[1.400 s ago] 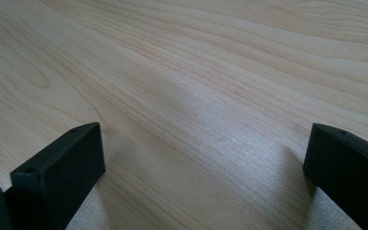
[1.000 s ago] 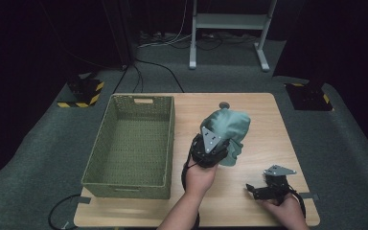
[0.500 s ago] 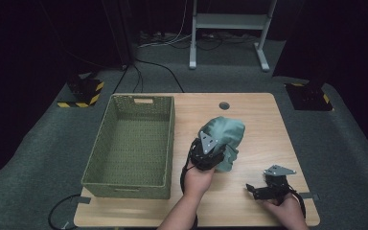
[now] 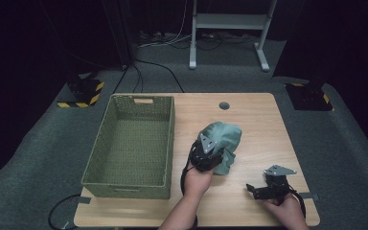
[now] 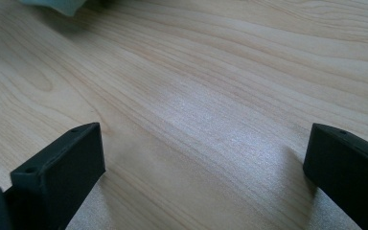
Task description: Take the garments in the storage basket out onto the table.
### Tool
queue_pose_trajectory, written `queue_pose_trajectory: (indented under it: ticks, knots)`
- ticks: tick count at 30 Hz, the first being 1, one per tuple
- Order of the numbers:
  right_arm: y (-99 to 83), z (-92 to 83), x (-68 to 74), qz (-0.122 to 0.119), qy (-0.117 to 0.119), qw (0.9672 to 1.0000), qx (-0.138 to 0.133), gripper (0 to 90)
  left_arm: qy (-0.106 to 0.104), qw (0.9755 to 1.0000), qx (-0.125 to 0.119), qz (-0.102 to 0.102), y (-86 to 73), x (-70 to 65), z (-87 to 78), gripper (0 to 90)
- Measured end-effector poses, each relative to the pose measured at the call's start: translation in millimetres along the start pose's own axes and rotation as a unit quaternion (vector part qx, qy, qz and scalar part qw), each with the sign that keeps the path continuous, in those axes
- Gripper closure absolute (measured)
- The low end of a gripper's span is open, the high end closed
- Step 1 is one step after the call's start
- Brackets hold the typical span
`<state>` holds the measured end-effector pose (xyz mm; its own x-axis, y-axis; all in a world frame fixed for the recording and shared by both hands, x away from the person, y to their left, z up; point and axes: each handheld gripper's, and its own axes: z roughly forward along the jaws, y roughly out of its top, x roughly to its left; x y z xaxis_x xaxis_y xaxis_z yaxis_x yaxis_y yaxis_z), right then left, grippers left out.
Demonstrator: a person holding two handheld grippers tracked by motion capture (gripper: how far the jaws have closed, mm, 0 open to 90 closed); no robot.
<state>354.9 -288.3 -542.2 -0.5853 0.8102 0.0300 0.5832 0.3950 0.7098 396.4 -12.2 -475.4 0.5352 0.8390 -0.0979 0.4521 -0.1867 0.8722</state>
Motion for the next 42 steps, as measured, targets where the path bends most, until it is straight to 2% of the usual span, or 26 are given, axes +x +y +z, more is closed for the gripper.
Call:
queue_pose_trajectory:
  ticks: [4, 11, 22, 27, 31, 37, 42]
  knots:
    - [0.0, 0.1, -0.1, 0.001, 0.000, 1.0000, -0.001, 0.0, 0.004, 0.9997, 0.022, -0.005, -8.2, 4.2, 9.0, 53.3]
    - [0.0, 0.0, -0.2, 0.001, 0.001, 1.0000, -0.001, 0.1, 0.003, 0.9990, 0.044, -0.011, -13.8, 7.8, 18.5, 53.0]
    - [0.1, 0.1, 0.2, -0.001, -0.001, 1.0000, 0.000, 0.1, 0.003, 0.9966, 0.083, -0.002, -20.1, 10.1, 31.5, 52.0]
    - [0.1, 0.2, 0.3, -0.001, -0.001, 1.0000, 0.000, 0.0, 0.002, 0.9957, 0.093, 0.003, -21.0, 11.1, 35.3, 51.6]
    - [0.1, 0.3, 0.5, -0.002, -0.002, 1.0000, 0.001, 0.0, -0.004, 0.9935, 0.113, 0.013, -21.4, 10.2, 41.2, 50.9]
    - [0.1, 0.3, 0.4, -0.002, -0.002, 1.0000, 0.001, 0.1, -0.008, 0.9917, 0.126, 0.023, -20.8, 10.3, 43.8, 49.8]
    - [0.0, 0.3, 0.6, -0.002, -0.002, 1.0000, 0.001, 0.0, -0.017, 0.9906, 0.134, 0.019, -21.1, 11.4, 44.9, 46.9]
